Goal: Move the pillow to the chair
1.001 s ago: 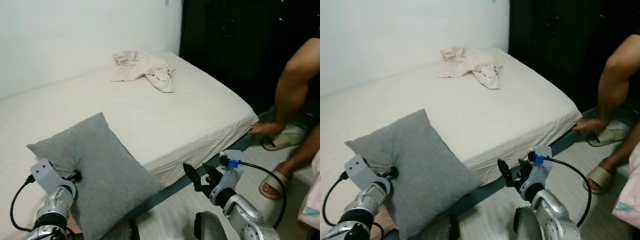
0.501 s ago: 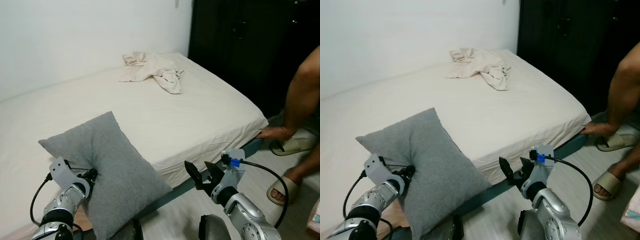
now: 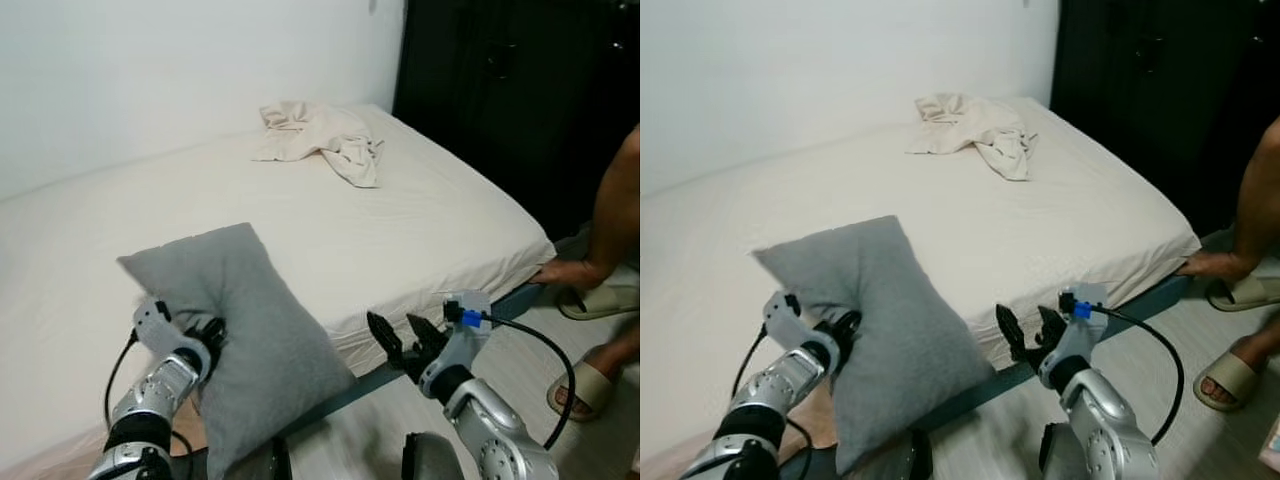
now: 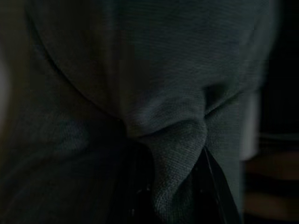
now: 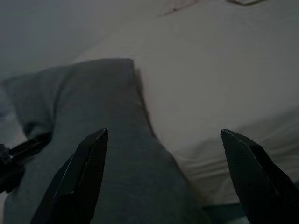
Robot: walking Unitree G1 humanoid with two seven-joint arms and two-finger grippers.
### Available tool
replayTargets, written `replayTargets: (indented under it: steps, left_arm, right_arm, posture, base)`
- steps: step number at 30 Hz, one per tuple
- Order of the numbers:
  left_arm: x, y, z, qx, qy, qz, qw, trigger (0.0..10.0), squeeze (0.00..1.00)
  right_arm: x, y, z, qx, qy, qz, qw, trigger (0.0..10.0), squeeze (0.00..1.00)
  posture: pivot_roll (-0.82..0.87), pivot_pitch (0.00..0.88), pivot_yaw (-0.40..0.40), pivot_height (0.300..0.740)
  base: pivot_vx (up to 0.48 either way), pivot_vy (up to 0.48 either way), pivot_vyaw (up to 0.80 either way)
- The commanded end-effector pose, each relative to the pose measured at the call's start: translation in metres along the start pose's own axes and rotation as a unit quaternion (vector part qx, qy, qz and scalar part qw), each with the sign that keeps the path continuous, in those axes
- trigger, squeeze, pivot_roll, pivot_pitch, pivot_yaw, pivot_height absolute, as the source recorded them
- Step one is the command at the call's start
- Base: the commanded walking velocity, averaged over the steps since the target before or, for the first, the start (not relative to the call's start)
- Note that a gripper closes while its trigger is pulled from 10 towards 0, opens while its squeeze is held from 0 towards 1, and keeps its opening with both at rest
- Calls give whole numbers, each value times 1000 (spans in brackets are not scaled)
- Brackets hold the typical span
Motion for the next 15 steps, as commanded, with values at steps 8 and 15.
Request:
replayTargets:
  steps: [8, 15]
  left_arm:
    - [-1, -41, 2, -124, 3, 50, 991, 0, 0]
    - [11, -56, 11, -164, -15, 63, 984, 0, 0]
  right_arm:
    - [4, 7, -2, 17, -21, -5, 1000, 10000, 0]
    - [6, 6, -3, 16, -28, -3, 999, 10000, 0]
  posture:
    - [-112, 159, 73, 605]
    - [-110, 159, 74, 605]
  base:
    - [0, 0, 0]
    - [0, 0, 0]
Point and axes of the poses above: a point about 5 cm out from each wrist's last joint towards the gripper, its own z axis pointing back from the gripper into the wrist, its own x axis along the axis of the wrist's last joint, y = z × x, the point moved 3 cm from there along -z, pointing out of the wrist towards the gripper, and after that the axes turned 10 degrees about -z, right-handed, at the moved point
